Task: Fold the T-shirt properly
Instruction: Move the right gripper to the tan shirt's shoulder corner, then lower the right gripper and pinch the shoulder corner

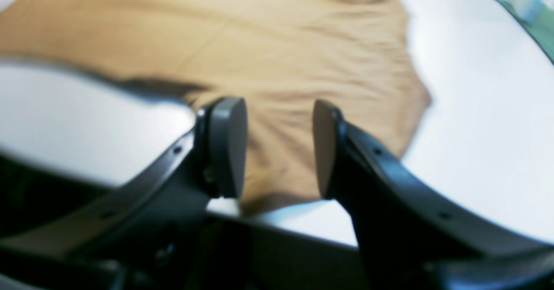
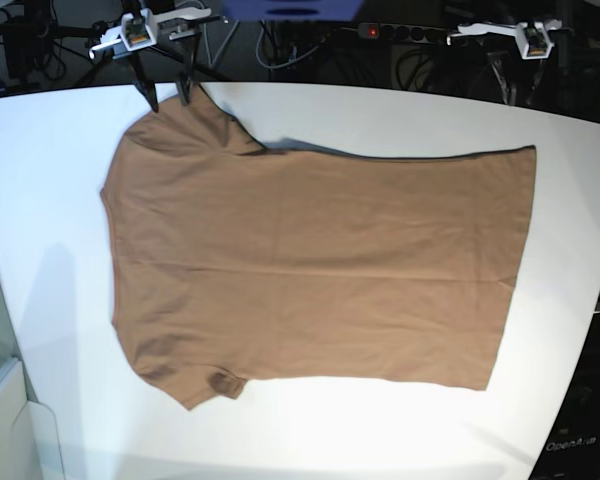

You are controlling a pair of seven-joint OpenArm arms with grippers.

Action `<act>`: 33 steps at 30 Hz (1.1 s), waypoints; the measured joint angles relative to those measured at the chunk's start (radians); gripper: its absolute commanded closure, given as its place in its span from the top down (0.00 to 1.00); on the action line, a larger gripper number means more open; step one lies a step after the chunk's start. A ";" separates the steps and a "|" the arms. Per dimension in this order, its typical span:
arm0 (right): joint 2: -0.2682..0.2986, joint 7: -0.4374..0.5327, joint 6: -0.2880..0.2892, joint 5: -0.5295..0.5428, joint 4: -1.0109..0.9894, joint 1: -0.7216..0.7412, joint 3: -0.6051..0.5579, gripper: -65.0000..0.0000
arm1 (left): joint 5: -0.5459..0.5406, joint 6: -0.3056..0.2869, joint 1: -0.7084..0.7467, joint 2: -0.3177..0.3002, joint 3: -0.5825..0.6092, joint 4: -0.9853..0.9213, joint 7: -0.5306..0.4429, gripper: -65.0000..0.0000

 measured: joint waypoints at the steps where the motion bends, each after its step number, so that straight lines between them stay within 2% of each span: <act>1: 0.018 -0.034 0.029 0.029 0.019 -0.001 -0.010 0.40 | 0.000 0.000 0.000 -0.001 0.000 0.000 0.000 0.26; 5: 0.074 -0.166 0.124 0.233 0.105 -0.010 -0.039 0.40 | 0.000 0.000 0.000 -0.002 -0.001 -0.001 0.000 0.26; 7: 0.105 -0.248 0.154 0.286 0.149 -0.019 -0.041 0.40 | 0.000 0.000 0.000 -0.002 0.000 -0.001 -0.001 0.26; 10: 0.140 -0.293 0.145 0.349 0.216 -0.023 -0.047 0.40 | 0.000 0.000 0.000 -0.002 -0.001 -0.001 0.000 0.26; 12: 0.179 -0.343 0.159 0.422 0.253 -0.026 -0.063 0.40 | 0.000 0.000 0.000 -0.002 0.000 -0.005 0.000 0.26; 15: 0.264 -0.415 0.154 0.605 0.291 -0.034 -0.077 0.40 | 0.000 0.000 0.000 -0.003 0.000 -0.006 0.000 0.26; 18: 0.349 -0.423 0.155 0.750 0.305 -0.026 -0.081 0.40 | 0.000 0.000 0.000 -0.002 -0.002 -0.006 0.000 0.26; 21: 0.392 -0.430 0.157 0.824 0.302 -0.008 -0.084 0.40 | 0.000 0.000 -0.001 -0.001 0.000 -0.006 0.000 0.26; 24: 0.418 -0.429 0.156 0.889 0.279 0.003 -0.085 0.40 | 0.000 0.000 -0.002 0.000 -0.001 -0.006 0.000 0.26; 27: 0.419 -0.437 0.163 0.911 0.253 0.004 -0.086 0.40 | 0.000 0.000 -0.003 -0.002 -0.001 -0.006 0.000 0.26; 29: 0.414 -0.463 0.220 0.918 0.238 0.017 -0.084 0.40 | 0.000 0.000 -0.002 -0.002 -0.001 -0.006 0.000 0.26; 33: 0.394 -0.577 0.299 1.023 0.169 0.049 -0.084 0.40 | 0.000 0.000 -0.003 -0.002 0.000 -0.006 0.000 0.26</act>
